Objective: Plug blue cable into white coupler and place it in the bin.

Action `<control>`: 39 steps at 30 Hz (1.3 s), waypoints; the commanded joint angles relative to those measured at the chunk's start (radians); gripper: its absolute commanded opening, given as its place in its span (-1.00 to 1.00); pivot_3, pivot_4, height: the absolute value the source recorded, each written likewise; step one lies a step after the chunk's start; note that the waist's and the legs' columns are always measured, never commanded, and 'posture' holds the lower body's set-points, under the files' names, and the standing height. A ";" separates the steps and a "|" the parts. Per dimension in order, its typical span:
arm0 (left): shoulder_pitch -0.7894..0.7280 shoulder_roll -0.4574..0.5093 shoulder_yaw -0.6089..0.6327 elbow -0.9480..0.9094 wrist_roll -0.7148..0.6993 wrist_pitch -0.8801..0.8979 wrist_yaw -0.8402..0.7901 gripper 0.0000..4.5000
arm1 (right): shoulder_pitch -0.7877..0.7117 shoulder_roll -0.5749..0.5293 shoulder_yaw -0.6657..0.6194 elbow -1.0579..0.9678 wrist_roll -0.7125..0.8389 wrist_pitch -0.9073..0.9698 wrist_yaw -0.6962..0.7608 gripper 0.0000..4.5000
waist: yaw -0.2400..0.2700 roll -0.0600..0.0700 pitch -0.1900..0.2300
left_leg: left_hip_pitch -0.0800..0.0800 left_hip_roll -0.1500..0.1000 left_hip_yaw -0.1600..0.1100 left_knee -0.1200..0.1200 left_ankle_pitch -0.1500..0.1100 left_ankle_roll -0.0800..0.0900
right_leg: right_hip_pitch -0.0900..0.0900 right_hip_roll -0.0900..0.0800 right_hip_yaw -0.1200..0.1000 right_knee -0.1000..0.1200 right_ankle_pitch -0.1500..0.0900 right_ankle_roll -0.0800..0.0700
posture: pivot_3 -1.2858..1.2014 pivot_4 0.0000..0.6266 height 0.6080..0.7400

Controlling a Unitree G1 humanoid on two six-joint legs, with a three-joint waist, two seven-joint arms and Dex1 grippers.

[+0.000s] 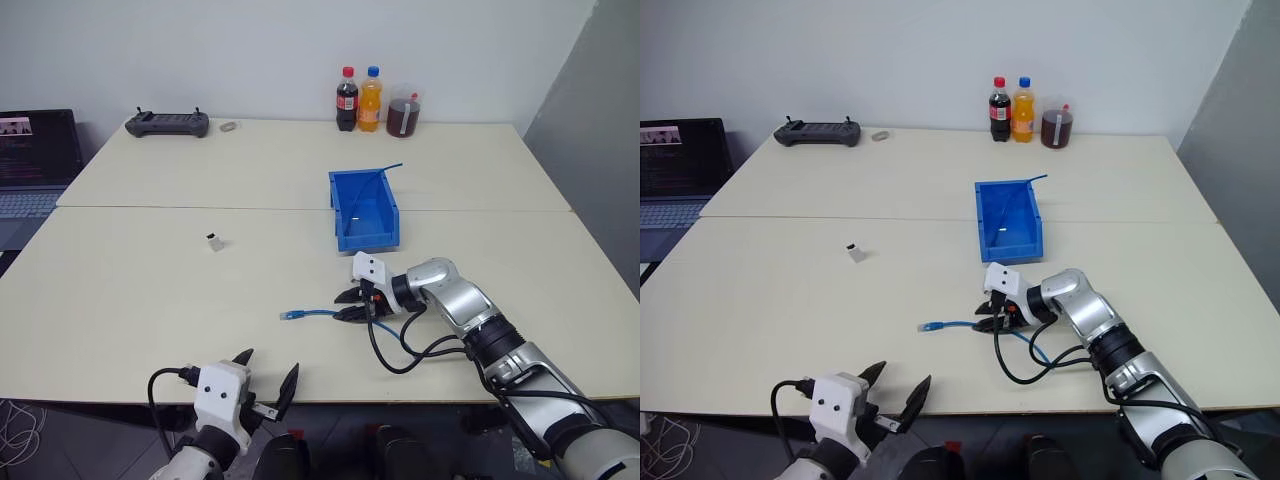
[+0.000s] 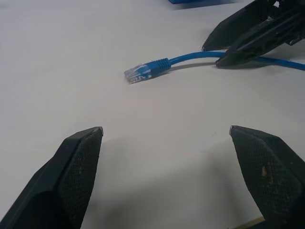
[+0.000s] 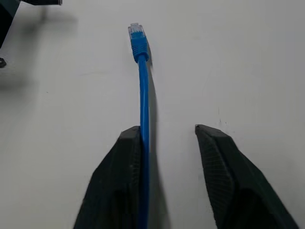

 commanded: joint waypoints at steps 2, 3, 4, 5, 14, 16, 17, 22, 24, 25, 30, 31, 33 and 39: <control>-0.090 0.087 0.033 0.006 -0.012 0.004 -0.056 1.00 | 0.040 -0.052 -0.066 -0.122 0.047 0.088 0.009 0.46 | 0.002 0.000 0.000 | -0.001 0.000 0.000 0.000 0.000 0.000 | 0.000 0.000 0.000 0.000 0.000 -0.001 | 0.03 -0.52 1.00; -0.126 0.130 0.047 0.015 -0.009 0.007 -0.088 1.00 | 0.055 -0.068 -0.085 -0.170 0.067 0.127 0.012 0.58 | 0.010 0.001 0.001 | -0.001 0.000 0.000 0.000 0.000 0.000 | 0.000 0.000 0.000 0.000 0.000 -0.001 | 0.03 -0.52 1.00; -0.184 0.195 0.070 0.039 -0.015 0.006 -0.138 1.00 | 0.082 -0.101 -0.125 -0.253 0.103 0.200 0.006 0.67 | 0.011 0.001 0.001 | -0.002 -0.001 -0.003 0.000 0.000 0.000 | -0.001 0.000 -0.003 0.000 0.000 -0.002 | 0.03 -0.52 1.00; -0.221 0.239 0.083 0.056 -0.022 0.004 -0.169 1.00 | 0.101 -0.124 -0.151 -0.310 0.128 0.251 0.001 0.78 | 0.012 0.001 0.001 | -0.003 -0.001 -0.004 0.000 0.000 0.000 | -0.002 0.000 -0.003 0.000 0.000 -0.002 | 0.03 -0.52 1.00; -0.697 0.569 0.072 0.572 -0.152 -0.106 -0.703 1.00 | 0.345 -0.318 -0.391 -0.769 0.369 0.542 -0.069 0.92 | -0.005 0.003 0.002 | -0.012 0.000 -0.012 0.000 0.000 -0.001 | -0.006 -0.001 -0.016 0.000 -0.002 -0.005 | 0.03 -0.52 1.00; -0.781 0.569 0.036 0.676 -0.146 -0.130 -0.775 1.00 | 0.357 -0.315 -0.400 -0.787 0.383 0.555 -0.097 0.92 | -0.008 0.003 0.002 | -0.013 0.001 -0.012 0.000 0.000 -0.001 | -0.006 0.000 -0.016 0.001 -0.002 -0.005 | 0.03 -0.52 1.00; -0.822 0.567 0.015 0.726 -0.140 -0.143 -0.810 1.00 | 0.360 -0.309 -0.406 -0.793 0.388 0.559 -0.117 0.92 | -0.008 0.003 0.002 | -0.013 0.001 -0.013 0.000 0.000 -0.001 | -0.006 0.000 -0.016 0.001 -0.002 -0.005 | 0.03 -0.52 1.00; -0.990 0.537 -0.091 0.955 -0.084 -0.244 -0.953 1.00 | 0.383 -0.288 -0.425 -0.840 0.423 0.590 -0.203 0.92 | 0.004 0.003 0.002 | -0.014 0.001 -0.014 0.001 0.000 -0.001 | -0.006 0.001 -0.018 0.001 -0.003 -0.005 | 0.03 -0.52 1.00; -1.024 0.541 -0.128 1.033 -0.044 -0.326 -1.006 1.00 | 0.411 -0.297 -0.449 -0.870 0.437 0.606 -0.233 0.92 | 0.005 0.003 0.002 | -0.015 0.001 -0.015 0.001 0.000 -0.001 | -0.006 0.001 -0.018 0.001 -0.003 -0.005 | 0.03 -0.52 1.00; -1.039 0.533 -0.132 1.062 -0.041 -0.345 -1.015 0.92 | 0.422 -0.299 -0.462 -0.881 0.445 0.614 -0.247 0.94 | 0.005 0.002 0.002 | -0.015 0.000 -0.015 0.001 0.000 -0.001 | -0.006 0.001 -0.017 0.001 -0.003 -0.005 | 0.03 -0.52 1.00; -1.065 0.485 -0.144 1.108 -0.037 -0.377 -1.027 0.50 | 0.452 -0.303 -0.486 -0.911 0.474 0.634 -0.300 0.94 | 0.006 0.002 0.002 | -0.015 0.000 -0.015 0.001 0.000 -0.001 | -0.006 0.000 -0.017 0.001 -0.003 -0.005 | 0.03 -0.52 1.00; -1.061 0.482 -0.149 1.107 -0.034 -0.383 -1.034 0.39 | 0.459 -0.306 -0.491 -0.918 0.479 0.636 -0.306 0.94 | 0.006 0.002 0.002 | -0.015 0.000 -0.015 0.001 0.000 -0.001 | -0.005 0.000 -0.017 0.001 -0.003 -0.005 | 0.03 -0.52 1.00; -1.057 0.479 -0.152 1.109 -0.027 -0.391 -1.038 0.19 | 0.469 -0.312 -0.498 -0.926 0.488 0.638 -0.317 0.94 | 0.006 0.002 0.002 | -0.015 0.000 -0.016 0.001 0.000 -0.001 | -0.005 0.000 -0.018 0.001 -0.003 -0.005 | 0.03 -0.52 1.00; -1.034 0.490 -0.145 1.086 -0.034 -0.377 -1.052 -0.36 | 0.468 -0.322 -0.504 -0.917 0.507 0.634 -0.348 0.94 | 0.006 0.002 0.002 | -0.015 0.000 -0.016 0.002 0.000 -0.001 | -0.004 0.000 -0.018 0.001 -0.003 -0.005 | 0.03 -0.52 1.00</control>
